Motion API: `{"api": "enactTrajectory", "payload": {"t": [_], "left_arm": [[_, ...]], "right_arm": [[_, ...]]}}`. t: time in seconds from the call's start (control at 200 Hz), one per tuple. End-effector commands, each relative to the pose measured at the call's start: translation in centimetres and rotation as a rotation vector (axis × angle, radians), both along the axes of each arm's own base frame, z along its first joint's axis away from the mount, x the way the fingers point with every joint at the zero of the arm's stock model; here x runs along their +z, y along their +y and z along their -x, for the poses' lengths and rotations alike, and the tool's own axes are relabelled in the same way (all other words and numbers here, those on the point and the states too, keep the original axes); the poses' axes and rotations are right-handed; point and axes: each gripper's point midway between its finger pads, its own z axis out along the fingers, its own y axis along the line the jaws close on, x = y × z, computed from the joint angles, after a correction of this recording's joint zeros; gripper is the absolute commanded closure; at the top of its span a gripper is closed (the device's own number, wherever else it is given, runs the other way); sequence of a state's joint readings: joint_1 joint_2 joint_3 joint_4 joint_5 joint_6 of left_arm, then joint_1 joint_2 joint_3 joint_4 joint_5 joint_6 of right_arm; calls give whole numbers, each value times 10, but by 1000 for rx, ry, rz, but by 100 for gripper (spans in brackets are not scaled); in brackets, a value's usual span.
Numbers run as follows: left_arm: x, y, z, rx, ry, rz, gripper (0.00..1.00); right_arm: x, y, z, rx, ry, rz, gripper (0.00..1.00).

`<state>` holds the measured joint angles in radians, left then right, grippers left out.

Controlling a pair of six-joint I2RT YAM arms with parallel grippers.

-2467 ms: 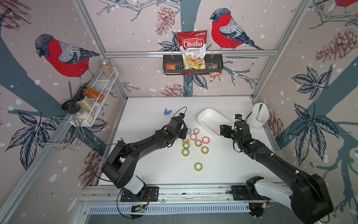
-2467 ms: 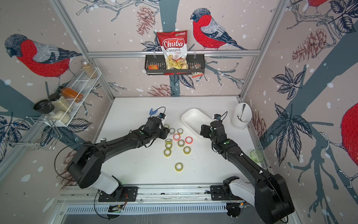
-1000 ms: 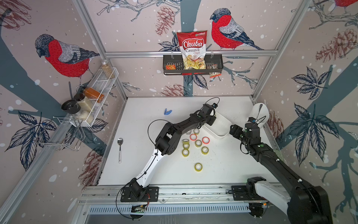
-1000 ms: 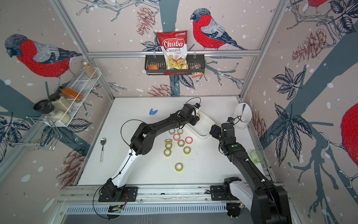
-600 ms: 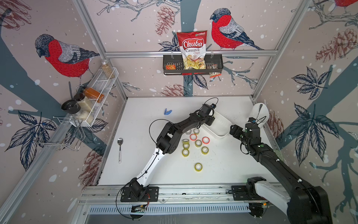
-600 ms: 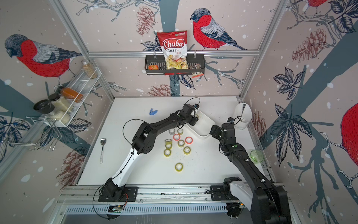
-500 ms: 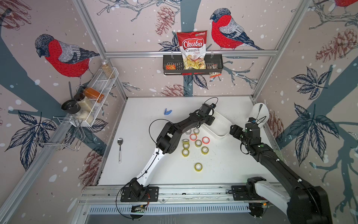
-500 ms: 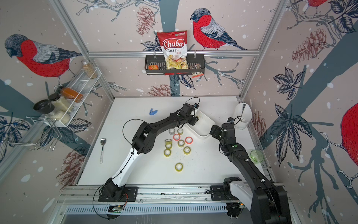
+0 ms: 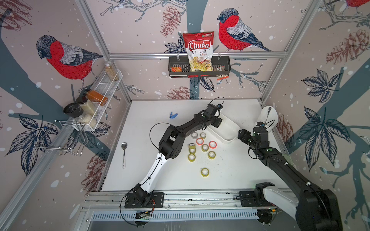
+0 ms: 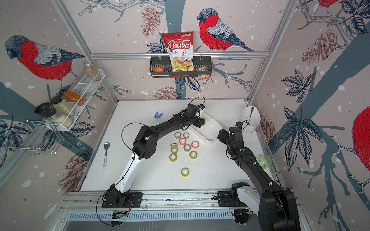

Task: Put the transparent tape into the storage box
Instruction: Place the tape in the storage box.

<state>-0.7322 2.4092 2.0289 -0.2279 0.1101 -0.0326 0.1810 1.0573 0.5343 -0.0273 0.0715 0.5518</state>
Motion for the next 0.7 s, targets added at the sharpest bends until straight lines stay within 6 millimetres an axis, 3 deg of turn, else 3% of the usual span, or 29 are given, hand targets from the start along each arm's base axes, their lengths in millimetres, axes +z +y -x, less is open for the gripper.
{"api": "enactTrajectory", "payload": {"t": [0.0, 0.11, 0.255, 0.415, 0.52, 0.695], "left_arm": [[45, 3, 9, 7, -27, 92, 36], [59, 21, 23, 51, -10, 108, 36], [59, 44, 44, 91, 25, 107, 36], [56, 77, 69, 145, 26, 97, 36], [50, 97, 81, 186, 30, 63, 36], [36, 121, 99, 220, 46, 35, 36]], "right_arm": [[-4, 2, -2, -7, 32, -27, 23], [-14, 7, -6, -6, 76, -55, 30], [-19, 15, -14, -3, 118, -99, 38], [-21, 17, -19, -15, 135, -117, 48], [-34, 15, -19, -24, 179, -103, 51], [-42, 20, -25, 0, 213, -102, 58]]}}
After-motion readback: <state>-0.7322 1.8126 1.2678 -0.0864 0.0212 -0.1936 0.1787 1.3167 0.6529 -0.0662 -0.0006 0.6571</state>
